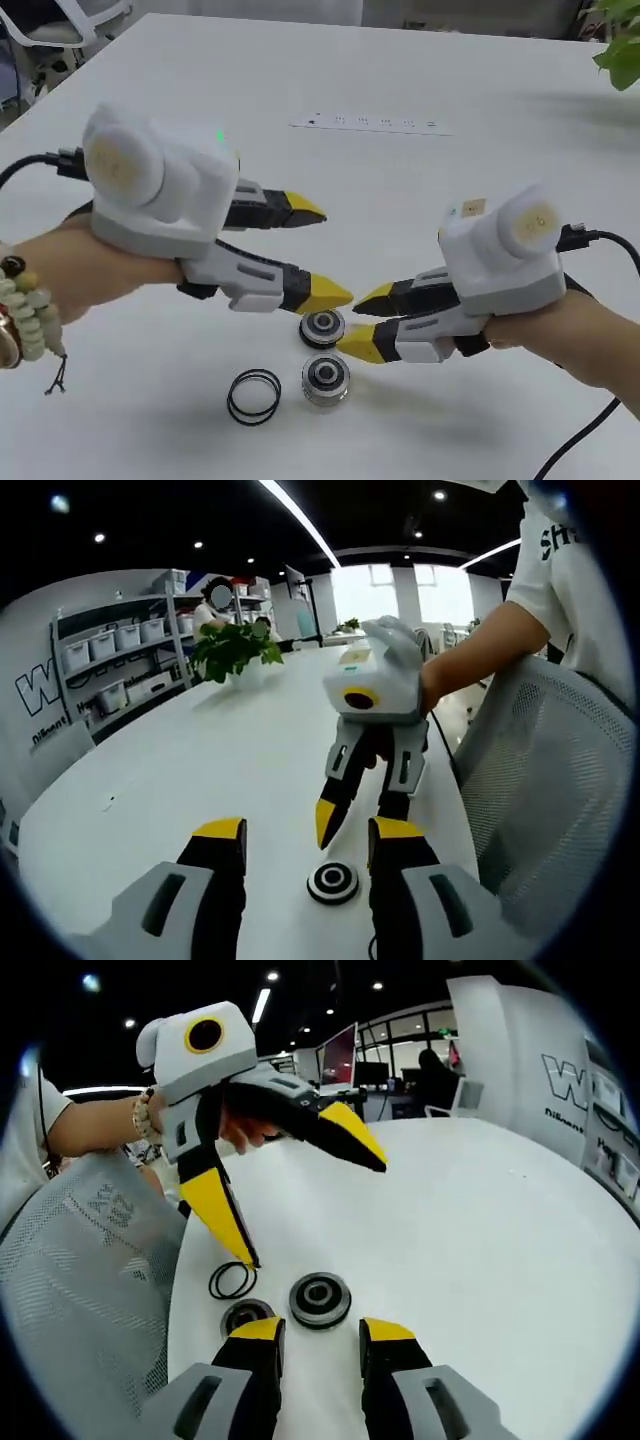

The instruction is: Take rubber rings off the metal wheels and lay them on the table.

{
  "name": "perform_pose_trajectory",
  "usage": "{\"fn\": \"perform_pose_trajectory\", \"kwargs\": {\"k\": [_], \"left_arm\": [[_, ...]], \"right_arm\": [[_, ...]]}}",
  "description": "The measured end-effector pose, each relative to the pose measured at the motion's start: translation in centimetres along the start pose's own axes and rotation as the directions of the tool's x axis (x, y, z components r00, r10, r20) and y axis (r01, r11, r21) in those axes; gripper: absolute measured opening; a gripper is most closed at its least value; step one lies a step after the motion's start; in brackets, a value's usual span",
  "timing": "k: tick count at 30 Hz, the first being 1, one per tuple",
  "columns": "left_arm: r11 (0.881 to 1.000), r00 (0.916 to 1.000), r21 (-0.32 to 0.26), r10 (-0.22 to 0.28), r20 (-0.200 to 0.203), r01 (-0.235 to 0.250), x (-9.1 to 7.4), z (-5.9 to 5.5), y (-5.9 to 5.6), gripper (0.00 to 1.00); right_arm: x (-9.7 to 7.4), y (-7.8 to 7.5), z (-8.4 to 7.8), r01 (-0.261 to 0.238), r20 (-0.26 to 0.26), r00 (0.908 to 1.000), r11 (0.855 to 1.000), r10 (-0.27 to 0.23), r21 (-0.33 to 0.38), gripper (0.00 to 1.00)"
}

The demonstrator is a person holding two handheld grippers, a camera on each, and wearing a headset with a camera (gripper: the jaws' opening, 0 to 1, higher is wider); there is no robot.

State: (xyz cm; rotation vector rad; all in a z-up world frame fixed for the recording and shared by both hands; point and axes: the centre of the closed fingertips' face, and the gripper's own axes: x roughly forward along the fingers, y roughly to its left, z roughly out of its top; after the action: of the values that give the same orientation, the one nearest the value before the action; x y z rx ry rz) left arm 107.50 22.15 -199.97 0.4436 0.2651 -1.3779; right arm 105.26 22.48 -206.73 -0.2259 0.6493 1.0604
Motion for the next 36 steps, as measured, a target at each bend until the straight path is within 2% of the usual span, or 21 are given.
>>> {"fn": "perform_pose_trajectory", "kwargs": {"k": [3,6,12,15,21,25,30,33,36], "left_arm": [[1.0,0.9991,-0.003,-0.001,-0.041,0.001,0.6,-1.7,-0.7,0.42],[1.0,0.9974,-0.001,-0.015,-0.07,0.015,1.0,-2.7,-1.3,0.39],[0.999,0.9939,0.005,-0.032,-0.105,0.033,1.7,-4.1,-2.3,0.22],[0.999,0.9918,0.012,-0.035,-0.123,0.037,1.9,-4.7,-2.3,0.22],[0.999,0.9909,-0.004,-0.037,-0.129,0.037,1.8,-5.0,-2.4,0.18],[0.999,0.9914,-0.025,-0.026,-0.128,0.023,1.7,-5.3,-2.0,0.18],[0.993,0.9943,-0.114,-0.033,-0.101,0.022,1.7,-5.3,-1.9,0.12],[0.995,0.9938,-0.098,-0.027,-0.108,0.017,1.8,-5.6,-1.9,0.1],[0.993,0.9941,-0.12,-0.029,-0.105,0.016,1.8,-5.6,-2.0,0.09]], "right_arm": [[0.3,0.1,-0.2,0.001,-0.009,1.0,1.0,-0.002,-0.005,0.27],[0.4,0.1,-0.2,0.003,-0.01,0.9999,1.0,-0.003,-0.012,0.27],[0.7,0.1,-0.3,0.012,-0.013,0.9998,1.0,-0.013,-0.022,0.26],[0.7,0.1,-0.3,0.013,-0.014,0.9998,0.999,-0.014,-0.029,0.25],[0.8,0.1,-0.4,0.015,-0.017,0.9997,0.999,-0.016,-0.029,0.24],[0.8,0.1,-0.4,0.016,-0.02,0.9997,0.999,-0.017,-0.029,0.24],[0.8,0.1,-0.4,0.018,-0.017,0.9997,0.999,-0.019,-0.029,0.24],[0.7,0.1,-0.3,0.019,-0.015,0.9997,0.999,-0.02,-0.029,0.24],[0.8,0.2,-0.3,0.018,-0.014,0.9997,0.999,-0.019,-0.027,0.23]]}}
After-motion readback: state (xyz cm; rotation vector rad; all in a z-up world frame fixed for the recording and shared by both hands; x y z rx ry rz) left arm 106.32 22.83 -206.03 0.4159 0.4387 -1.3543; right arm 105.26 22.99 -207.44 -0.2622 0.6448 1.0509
